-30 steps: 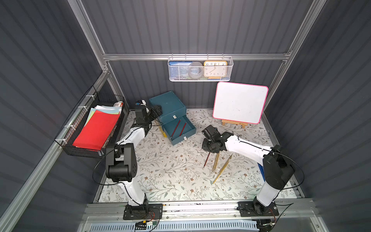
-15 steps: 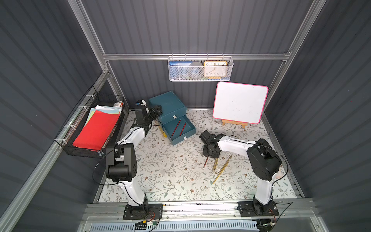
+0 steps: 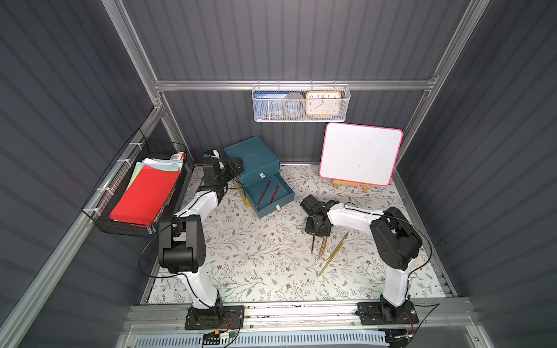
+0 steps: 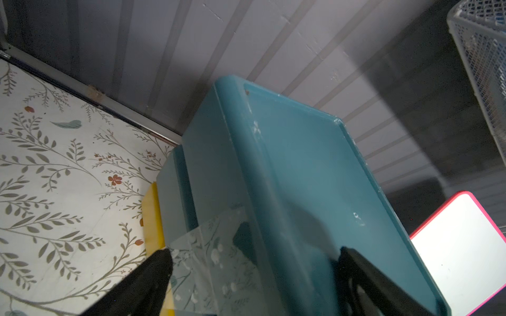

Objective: Please place the pencils in the drawer according to their color
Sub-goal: Pick up the pencil from the center of the board.

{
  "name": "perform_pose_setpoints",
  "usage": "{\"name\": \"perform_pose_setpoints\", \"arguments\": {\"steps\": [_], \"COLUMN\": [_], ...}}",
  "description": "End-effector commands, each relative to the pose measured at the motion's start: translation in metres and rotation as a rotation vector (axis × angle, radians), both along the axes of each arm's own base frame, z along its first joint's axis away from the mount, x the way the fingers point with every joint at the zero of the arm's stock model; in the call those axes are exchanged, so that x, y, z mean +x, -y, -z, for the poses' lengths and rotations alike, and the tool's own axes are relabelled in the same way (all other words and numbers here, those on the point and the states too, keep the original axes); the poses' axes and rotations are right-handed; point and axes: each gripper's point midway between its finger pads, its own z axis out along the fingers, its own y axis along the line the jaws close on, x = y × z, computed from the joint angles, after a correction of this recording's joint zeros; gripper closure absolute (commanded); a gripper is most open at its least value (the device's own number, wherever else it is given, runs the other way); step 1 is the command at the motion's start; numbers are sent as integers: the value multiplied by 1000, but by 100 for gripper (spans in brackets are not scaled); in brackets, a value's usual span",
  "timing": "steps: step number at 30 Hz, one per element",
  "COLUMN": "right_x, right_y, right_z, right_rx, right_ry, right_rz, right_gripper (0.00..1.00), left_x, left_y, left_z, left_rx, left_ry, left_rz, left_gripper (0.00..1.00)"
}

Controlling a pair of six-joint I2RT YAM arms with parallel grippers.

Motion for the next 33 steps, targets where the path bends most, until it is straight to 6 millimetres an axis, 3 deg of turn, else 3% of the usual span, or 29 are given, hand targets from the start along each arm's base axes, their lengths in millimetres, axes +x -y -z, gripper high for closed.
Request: {"name": "perform_pose_setpoints", "arguments": {"steps": [1,4,12,22,33], "right_x": [-11,-13,-11,0,2], "right_y": [9,7,-1,-13,-24], "right_z": [27,29,23,-21,-52], "right_rx": [-18,-2,81,185,268], "right_ry": [-67,-78,-89,-12,32], "right_rz": [15,21,53,56,36], "right_gripper": [95,100,100,100,100], "left_x": [-10,-11,-10,-10,-9], "left_y": [4,4,4,4,4], "left_z": [21,21,20,19,16], "left_rx": [7,7,9,10,13], "left_ry": [-75,-77,-75,-77,-69], "left_rz": [14,14,12,15,15], "left_gripper": [0,0,0,0,0]}}
